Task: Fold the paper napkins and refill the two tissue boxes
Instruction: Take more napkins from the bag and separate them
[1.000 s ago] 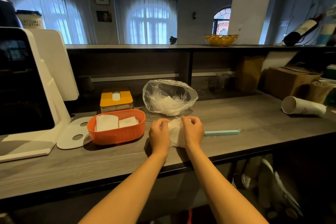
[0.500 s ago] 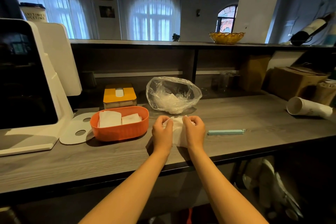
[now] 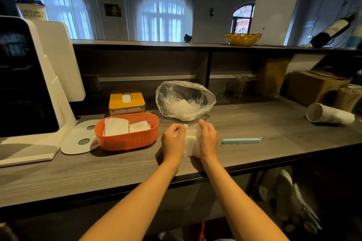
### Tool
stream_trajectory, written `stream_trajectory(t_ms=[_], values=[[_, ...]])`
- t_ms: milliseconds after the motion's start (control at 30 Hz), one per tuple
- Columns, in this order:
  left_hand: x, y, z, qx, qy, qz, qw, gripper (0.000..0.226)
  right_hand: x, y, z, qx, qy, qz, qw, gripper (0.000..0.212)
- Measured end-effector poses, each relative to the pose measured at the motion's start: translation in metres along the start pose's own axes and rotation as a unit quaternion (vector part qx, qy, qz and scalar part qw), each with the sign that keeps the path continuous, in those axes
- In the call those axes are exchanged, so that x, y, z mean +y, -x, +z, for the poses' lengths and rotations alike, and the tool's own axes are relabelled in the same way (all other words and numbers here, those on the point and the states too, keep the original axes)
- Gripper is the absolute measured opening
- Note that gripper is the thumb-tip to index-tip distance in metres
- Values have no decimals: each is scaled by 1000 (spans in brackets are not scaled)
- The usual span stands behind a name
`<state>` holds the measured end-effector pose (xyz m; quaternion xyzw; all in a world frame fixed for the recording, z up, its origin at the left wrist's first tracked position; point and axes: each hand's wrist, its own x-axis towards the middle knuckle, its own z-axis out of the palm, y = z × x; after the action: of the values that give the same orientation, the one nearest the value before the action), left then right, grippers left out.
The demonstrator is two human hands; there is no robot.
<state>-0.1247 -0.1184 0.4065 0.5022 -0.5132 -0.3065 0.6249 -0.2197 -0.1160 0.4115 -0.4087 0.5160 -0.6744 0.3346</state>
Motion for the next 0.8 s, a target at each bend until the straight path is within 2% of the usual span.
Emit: stream_trajectory(t_ms=[100, 167, 233, 367, 467, 533, 633, 733, 800], values=[[-6, -8, -3, -59, -3, 10, 998, 11, -1, -1, -1, 21, -9, 19, 1000, 30], [-4, -8, -8, -110, 11, 14, 994, 15, -2, 1, 0, -11, 4, 19, 1000, 33], [-1, -10, -15, -172, -6, 33, 984, 5, -4, 3, 0, -27, -2, 17, 999, 36], [0, -19, -30, -318, -123, 50, 939, 63, 0, -1, -1, -9, -16, 37, 999, 38], [2, -24, -38, -374, -192, 60, 905, 75, 3, -3, 1, -18, -31, 48, 998, 43], [7, -29, -43, -379, -203, 70, 900, 68, 1, -4, -1, -21, -48, 59, 997, 44], [9, -36, -51, -348, -174, 68, 919, 41, 1, -8, -6, -40, -73, 81, 993, 52], [7, -40, -58, -312, -103, 5, 944, 35, 2, -10, -13, -108, -53, 93, 988, 56], [7, -39, -62, -305, -38, -51, 950, 31, 0, -11, -21, -138, -41, 109, 984, 42]])
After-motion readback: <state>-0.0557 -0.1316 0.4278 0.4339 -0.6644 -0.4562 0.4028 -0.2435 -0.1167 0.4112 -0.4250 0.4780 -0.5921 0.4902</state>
